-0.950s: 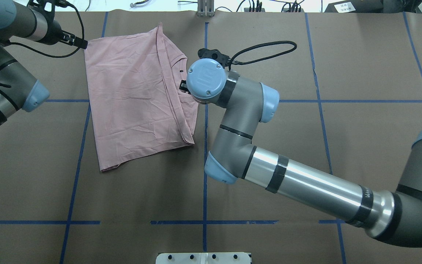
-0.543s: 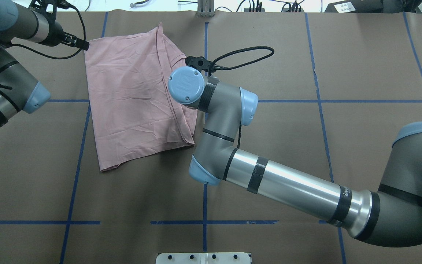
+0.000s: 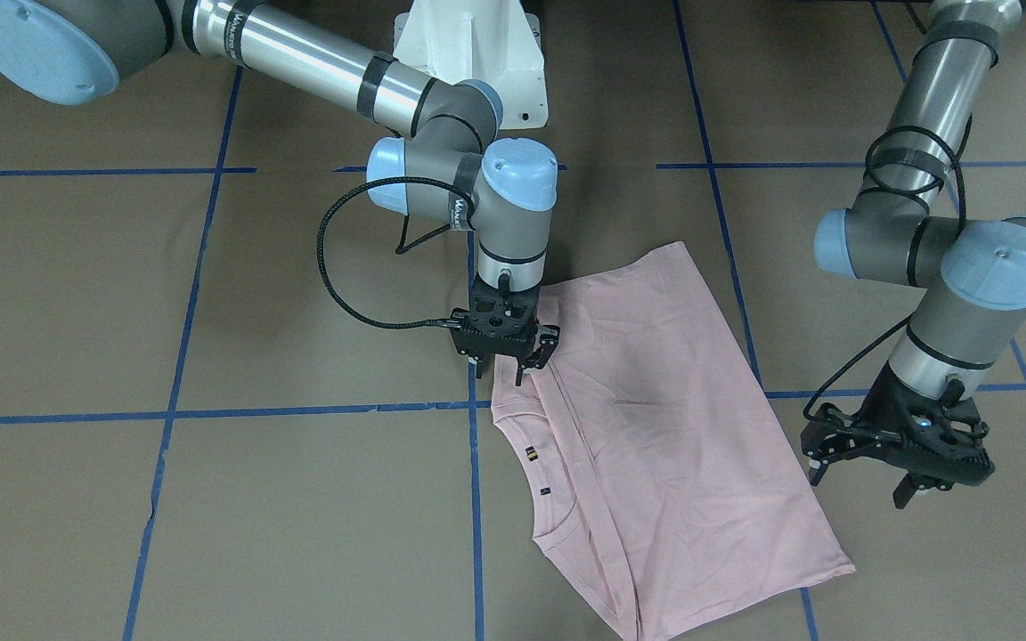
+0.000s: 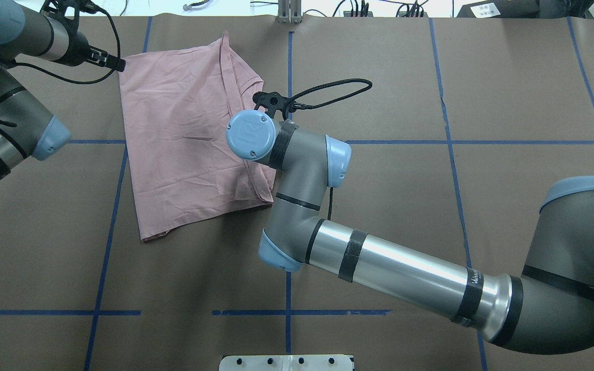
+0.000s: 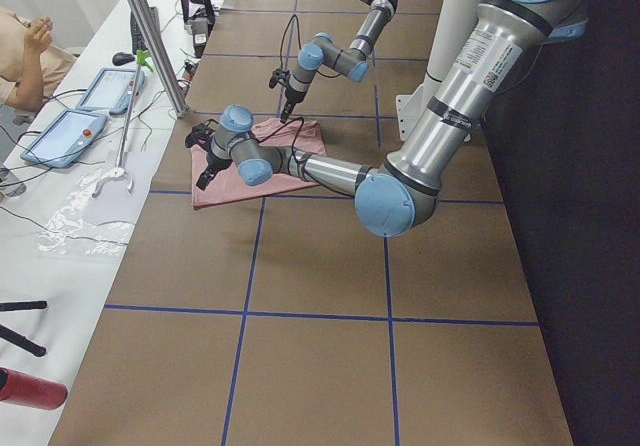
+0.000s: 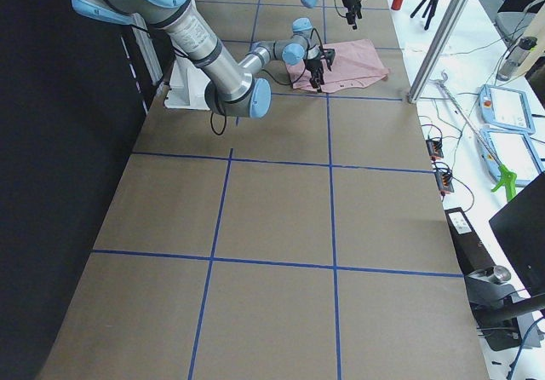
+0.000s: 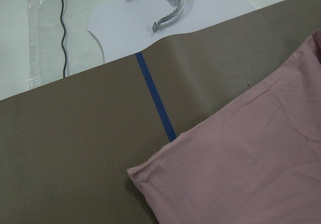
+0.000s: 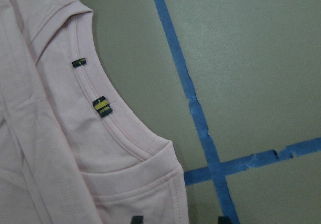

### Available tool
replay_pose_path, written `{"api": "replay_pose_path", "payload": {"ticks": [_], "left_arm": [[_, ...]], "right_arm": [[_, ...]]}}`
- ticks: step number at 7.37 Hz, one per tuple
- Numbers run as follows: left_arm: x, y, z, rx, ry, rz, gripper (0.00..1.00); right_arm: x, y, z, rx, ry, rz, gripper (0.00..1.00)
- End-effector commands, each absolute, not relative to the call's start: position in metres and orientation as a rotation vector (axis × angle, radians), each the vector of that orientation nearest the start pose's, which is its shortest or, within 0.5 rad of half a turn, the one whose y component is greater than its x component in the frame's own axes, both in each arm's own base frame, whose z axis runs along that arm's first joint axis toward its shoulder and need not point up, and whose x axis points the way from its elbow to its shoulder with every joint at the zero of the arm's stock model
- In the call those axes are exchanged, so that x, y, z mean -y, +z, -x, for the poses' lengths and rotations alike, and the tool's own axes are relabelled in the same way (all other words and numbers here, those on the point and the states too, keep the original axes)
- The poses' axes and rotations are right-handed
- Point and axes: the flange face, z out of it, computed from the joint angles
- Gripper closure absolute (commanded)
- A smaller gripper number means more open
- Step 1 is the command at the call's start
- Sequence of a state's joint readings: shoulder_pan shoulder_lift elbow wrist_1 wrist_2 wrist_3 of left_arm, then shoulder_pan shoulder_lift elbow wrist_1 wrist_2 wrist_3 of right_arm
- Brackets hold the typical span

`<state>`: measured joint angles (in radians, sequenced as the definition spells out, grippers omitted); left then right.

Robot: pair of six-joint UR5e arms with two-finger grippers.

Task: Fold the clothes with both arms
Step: 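Move the right gripper to the shirt's collar edge nearest it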

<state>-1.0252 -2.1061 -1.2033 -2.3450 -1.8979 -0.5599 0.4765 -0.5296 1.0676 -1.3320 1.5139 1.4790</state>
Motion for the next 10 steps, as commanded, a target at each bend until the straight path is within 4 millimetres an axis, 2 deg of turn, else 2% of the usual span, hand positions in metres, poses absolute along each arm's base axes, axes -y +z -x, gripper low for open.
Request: {"api": "replay_pose_path", "payload": {"ticks": [1,3,4,6,9,10], "left_arm": [[0.683,0.438,-0.297,-0.748,0.142,-0.633,0.0],[0.683,0.438,-0.298,-0.748,0.143,-0.635,0.0],[0.683,0.438,-0.298,-0.749,0.143,-0.634,0.0],[0.683,0.438,-0.298,-0.748,0.143,-0.635,0.0],[0.676,0.438,-0.295,-0.753,0.143,-0.638,0.0],[0.669,0.433,-0.292,-0.772,0.118,-0.637,0.0]], "right_arm": [[0.506,0.179,0.692,0.734,0.38,-0.272,0.46],[0.504,0.179,0.693,0.734,0.378,-0.272,0.55],[0.504,0.181,0.694,0.729,0.378,-0.269,0.73],[0.505,0.185,0.696,0.719,0.378,-0.268,1.0],[0.503,0.166,0.687,0.756,0.373,-0.274,1.0],[0.492,0.176,0.667,0.786,0.37,-0.276,1.0]]}}
